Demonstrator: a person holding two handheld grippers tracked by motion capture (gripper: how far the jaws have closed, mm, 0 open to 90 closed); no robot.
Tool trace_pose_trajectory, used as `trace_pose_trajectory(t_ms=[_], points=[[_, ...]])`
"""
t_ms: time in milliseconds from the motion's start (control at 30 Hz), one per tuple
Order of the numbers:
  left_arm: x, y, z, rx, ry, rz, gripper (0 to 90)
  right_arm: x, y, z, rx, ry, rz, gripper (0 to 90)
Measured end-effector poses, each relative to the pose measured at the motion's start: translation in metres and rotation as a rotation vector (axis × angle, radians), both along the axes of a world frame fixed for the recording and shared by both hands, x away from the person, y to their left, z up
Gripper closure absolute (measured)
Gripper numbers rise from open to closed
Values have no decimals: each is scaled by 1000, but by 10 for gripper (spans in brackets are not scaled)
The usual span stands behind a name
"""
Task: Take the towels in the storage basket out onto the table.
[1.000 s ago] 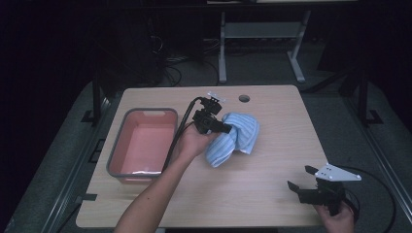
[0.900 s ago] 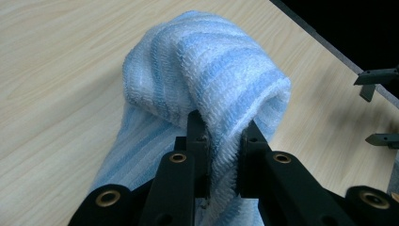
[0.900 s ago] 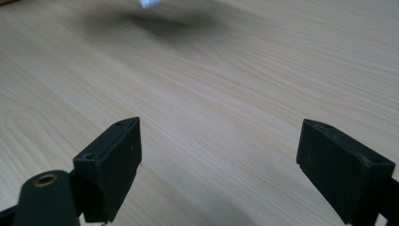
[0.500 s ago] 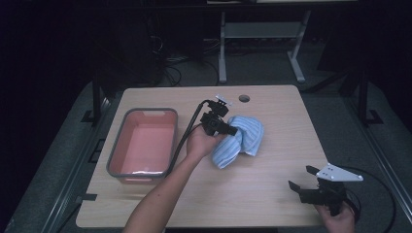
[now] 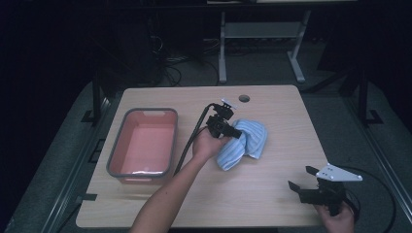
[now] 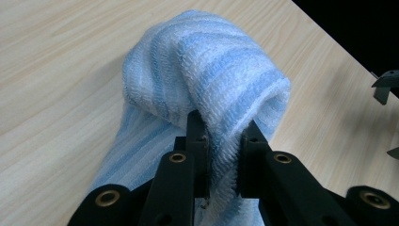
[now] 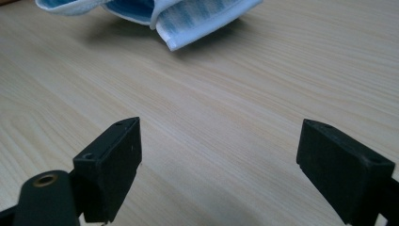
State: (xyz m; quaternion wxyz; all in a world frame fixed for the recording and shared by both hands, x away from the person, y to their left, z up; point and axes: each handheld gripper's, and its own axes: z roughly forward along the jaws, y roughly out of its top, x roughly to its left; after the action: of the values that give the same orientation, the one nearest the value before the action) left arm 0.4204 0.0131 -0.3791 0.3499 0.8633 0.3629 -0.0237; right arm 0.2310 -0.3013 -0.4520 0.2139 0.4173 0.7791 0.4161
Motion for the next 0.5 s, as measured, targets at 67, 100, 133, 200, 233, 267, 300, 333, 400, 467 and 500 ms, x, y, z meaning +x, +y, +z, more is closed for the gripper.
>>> trace_pose_trajectory(t_ms=[67, 100, 133, 200, 233, 267, 300, 333, 400, 467, 500], points=[[0, -2, -2, -6, 3, -1, 789, 0, 0, 0, -2, -1, 0, 141], [0, -3, -2, -6, 4, 3, 789, 0, 0, 0, 0, 0, 0, 141], [1, -3, -3, -5, 5, 1, 788, 0, 0, 0, 0, 1, -1, 141], [1, -4, -4, -5, 9, 0, 785, 0, 0, 0, 1, 1, -3, 141], [1, -5, -5, 3, 6, -2, 782, 0, -1, 0, 2, 1, -3, 141], [1, -6, -6, 5, 5, -5, 782, 0, -1, 0, 1, 0, -3, 141], [2, -7, -8, 7, 10, -7, 779, 0, -1, 0, 0, -2, -3, 141], [2, -7, -10, 3, 13, 0, 776, 0, 0, 0, -2, -1, -2, 141], [2, -10, -13, 10, 13, -4, 769, 0, 0, 0, -3, 2, -3, 141], [2, -12, -16, 16, 14, -5, 758, 0, 0, 0, -1, 0, -1, 141], [2, -13, -17, 13, 20, -9, 752, 0, 0, 0, 0, 2, -3, 141]])
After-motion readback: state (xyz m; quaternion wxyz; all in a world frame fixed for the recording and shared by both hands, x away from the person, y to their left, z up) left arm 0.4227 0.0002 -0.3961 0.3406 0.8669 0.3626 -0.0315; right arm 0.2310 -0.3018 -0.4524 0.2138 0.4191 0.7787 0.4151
